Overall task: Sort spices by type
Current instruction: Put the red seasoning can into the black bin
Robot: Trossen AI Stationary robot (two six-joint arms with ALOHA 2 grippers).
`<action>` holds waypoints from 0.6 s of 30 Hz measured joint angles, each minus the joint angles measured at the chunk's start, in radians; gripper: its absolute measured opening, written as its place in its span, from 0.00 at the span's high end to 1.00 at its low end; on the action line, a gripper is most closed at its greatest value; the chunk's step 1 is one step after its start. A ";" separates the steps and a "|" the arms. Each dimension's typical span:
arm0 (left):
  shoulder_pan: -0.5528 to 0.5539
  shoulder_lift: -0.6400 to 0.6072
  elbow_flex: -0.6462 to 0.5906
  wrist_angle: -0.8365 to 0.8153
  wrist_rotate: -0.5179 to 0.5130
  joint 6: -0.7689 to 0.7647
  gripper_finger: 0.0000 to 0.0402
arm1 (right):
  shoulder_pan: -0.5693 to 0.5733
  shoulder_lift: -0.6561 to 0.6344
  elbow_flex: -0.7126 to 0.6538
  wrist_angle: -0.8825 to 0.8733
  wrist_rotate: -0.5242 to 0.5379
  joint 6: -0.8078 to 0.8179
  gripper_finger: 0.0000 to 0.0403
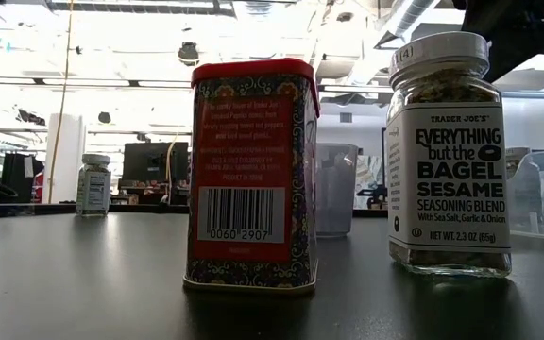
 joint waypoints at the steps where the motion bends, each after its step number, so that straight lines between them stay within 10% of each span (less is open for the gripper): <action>1: 0.000 -0.016 0.000 0.000 0.004 0.011 0.14 | 0.000 0.000 0.000 0.000 0.000 0.000 0.33; 18: 0.141 -0.159 0.000 -0.164 -0.005 0.156 0.14 | 0.000 0.000 0.000 0.000 0.000 0.000 0.33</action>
